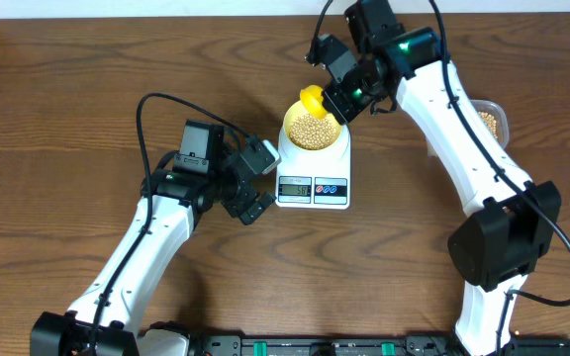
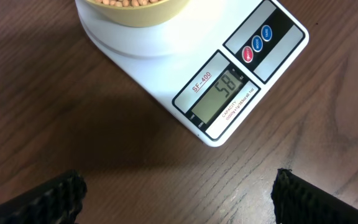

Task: Scoop item into bowl and weigh 50g on scale
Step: 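Hold the yellow scoop above the yellow bowl with the right gripper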

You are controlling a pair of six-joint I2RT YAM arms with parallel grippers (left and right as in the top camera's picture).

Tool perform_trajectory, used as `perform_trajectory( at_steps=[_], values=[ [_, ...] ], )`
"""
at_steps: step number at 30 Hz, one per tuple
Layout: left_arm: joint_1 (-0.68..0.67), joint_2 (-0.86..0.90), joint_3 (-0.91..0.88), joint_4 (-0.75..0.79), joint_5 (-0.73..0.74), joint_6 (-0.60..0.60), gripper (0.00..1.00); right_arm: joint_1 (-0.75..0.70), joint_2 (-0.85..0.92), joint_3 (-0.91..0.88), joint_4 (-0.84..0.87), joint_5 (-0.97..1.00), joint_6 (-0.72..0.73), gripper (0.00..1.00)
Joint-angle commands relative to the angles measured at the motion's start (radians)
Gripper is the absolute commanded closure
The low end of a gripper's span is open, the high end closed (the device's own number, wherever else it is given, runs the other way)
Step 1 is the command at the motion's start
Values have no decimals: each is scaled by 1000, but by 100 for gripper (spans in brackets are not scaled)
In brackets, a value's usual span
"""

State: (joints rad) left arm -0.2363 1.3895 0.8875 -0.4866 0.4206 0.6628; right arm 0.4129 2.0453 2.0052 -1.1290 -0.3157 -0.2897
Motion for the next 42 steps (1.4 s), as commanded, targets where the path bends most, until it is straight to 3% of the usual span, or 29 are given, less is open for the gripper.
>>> perform_trajectory(
  at_steps=[1, 42],
  values=[
    [5, -13, 1, 0, 13, 14, 2, 2, 5, -6, -5, 34, -29, 99],
    [5, -13, 1, 0, 13, 14, 2, 28, 120, -6, 4, 105, -29, 99]
  ],
)
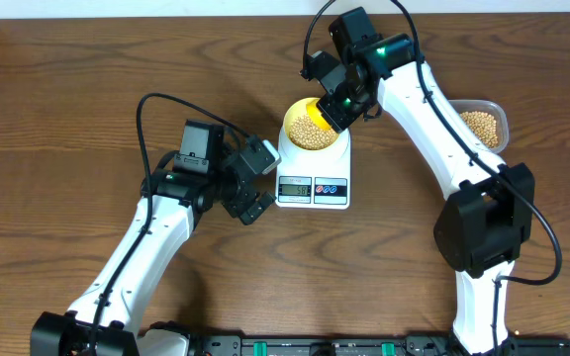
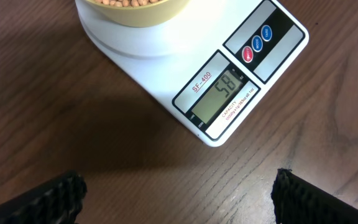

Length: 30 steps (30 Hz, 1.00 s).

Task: Scoop item into bowl and weigh 50g on scale
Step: 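Hold the yellow scoop above the yellow bowl with the right gripper, then dip the scoop into the yellow bowl to take soybeans out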

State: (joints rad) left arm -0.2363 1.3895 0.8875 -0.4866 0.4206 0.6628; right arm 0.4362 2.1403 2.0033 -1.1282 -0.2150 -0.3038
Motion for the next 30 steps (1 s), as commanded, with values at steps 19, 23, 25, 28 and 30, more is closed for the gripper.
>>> perform_trajectory(
  at_steps=[19, 23, 25, 28, 30],
  values=[
    [5, -13, 1, 0, 13, 14, 2, 19, 49, -4, -10, -1, -19, 99],
    [5, -13, 1, 0, 13, 14, 2, 30, 49, -4, -11, -2, -19, 99],
    [5, -13, 1, 0, 13, 14, 3, 33, 49, -4, -16, -2, -19, 99],
    [5, -13, 1, 0, 13, 14, 2, 37, 49, -4, -23, -11, -19, 99],
    [5, -13, 1, 0, 13, 14, 2, 37, 49, -4, -25, -41, -19, 99]
  ],
)
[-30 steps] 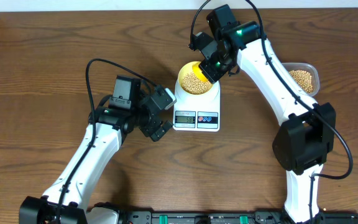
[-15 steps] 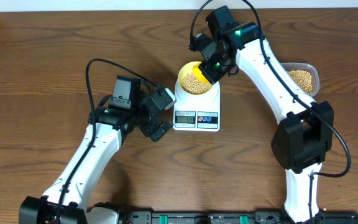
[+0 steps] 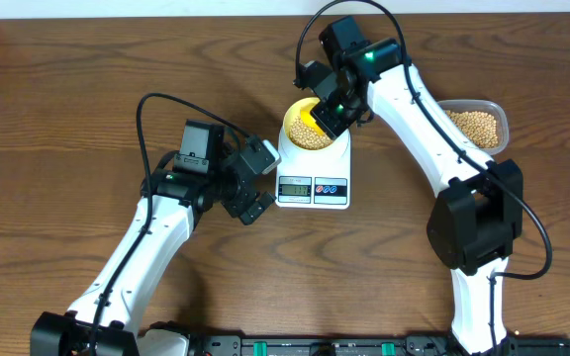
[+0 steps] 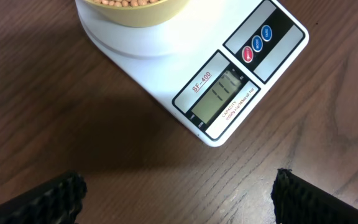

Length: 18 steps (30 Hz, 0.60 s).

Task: Scoop item into bowl and weigh 50g on scale
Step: 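Dip the scoop into the yellow bowl to take soybeans out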

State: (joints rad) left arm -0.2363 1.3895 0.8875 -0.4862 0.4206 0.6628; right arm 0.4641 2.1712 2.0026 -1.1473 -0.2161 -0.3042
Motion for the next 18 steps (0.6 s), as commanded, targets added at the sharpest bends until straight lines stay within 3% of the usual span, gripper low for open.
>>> perform_trajectory(
  at_steps=[1, 18],
  values=[
    [5, -13, 1, 0, 13, 14, 2, 9, 18, -3, -7, -52, -18, 99],
    [5, -13, 1, 0, 13, 14, 2, 4, 18, -3, -42, -136, -18, 99]
  ],
)
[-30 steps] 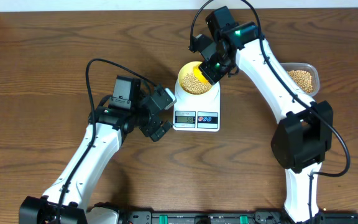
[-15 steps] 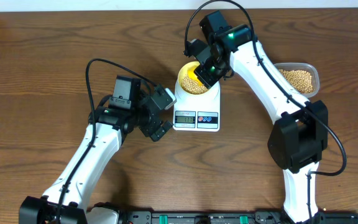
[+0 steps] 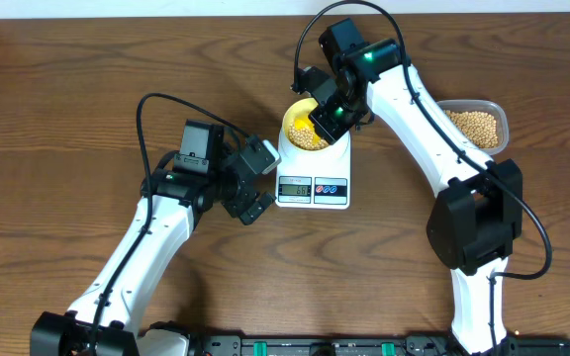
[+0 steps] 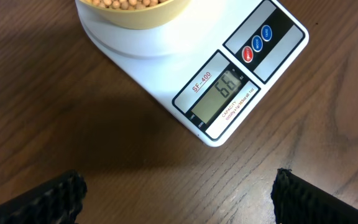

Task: Scoop item into bowl and weigh 50g on scale
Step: 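Dip the scoop into the yellow bowl to take soybeans out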

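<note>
A yellow bowl [image 3: 311, 134] of tan beans stands on the white scale [image 3: 313, 183]. My right gripper [image 3: 323, 118] is over the bowl, shut on a yellow scoop [image 3: 302, 125] whose cup lies among the beans on the bowl's left side. In the left wrist view the scale [image 4: 253, 56] has its display [image 4: 224, 93] reading 66, and the bowl's rim [image 4: 135, 15] shows at the top edge. My left gripper [image 4: 176, 202] hangs open over bare wood just left of the scale, its fingers [image 4: 42, 199] wide apart and holding nothing.
A clear tub [image 3: 477, 124] of the same beans sits at the right, behind the right arm. A black rail [image 3: 295, 346] runs along the table's front edge. Bare wooden tabletop [image 3: 67, 99] spreads to the left.
The scale's display was mid-change with only faint bars and now reads 66. The scoop sits a little deeper in the bowl's left side. My left arm has not moved.
First my right gripper held the scoop at the bowl's back right rim, with 58 on the display. Then the scoop was over the bowl, still 58. Later it was in the beans with the display changing, and now it reads 66.
</note>
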You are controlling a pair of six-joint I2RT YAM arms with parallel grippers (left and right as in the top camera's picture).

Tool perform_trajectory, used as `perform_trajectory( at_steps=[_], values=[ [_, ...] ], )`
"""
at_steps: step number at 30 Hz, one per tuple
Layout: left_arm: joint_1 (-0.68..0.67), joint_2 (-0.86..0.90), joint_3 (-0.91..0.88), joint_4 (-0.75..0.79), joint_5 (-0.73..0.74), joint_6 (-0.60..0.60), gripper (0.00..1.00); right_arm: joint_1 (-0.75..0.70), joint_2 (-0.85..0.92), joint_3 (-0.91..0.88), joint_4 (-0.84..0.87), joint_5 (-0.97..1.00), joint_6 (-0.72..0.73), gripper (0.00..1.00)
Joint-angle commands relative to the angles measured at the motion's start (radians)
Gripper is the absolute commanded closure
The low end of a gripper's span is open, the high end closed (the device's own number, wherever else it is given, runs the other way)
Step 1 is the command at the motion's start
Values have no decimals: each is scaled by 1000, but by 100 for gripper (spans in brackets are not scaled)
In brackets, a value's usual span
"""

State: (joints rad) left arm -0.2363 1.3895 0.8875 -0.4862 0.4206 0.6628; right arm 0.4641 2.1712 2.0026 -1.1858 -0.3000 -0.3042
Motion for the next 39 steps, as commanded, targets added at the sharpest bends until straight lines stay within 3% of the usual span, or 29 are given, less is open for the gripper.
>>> perform_trajectory(
  at_steps=[1, 39],
  values=[
    [5, -13, 1, 0, 13, 14, 2, 1, 18, -3, -5, -55, -13, 99],
    [5, -13, 1, 0, 13, 14, 2, -197, 17, -3, -68, -551, -26, 99]
  ],
)
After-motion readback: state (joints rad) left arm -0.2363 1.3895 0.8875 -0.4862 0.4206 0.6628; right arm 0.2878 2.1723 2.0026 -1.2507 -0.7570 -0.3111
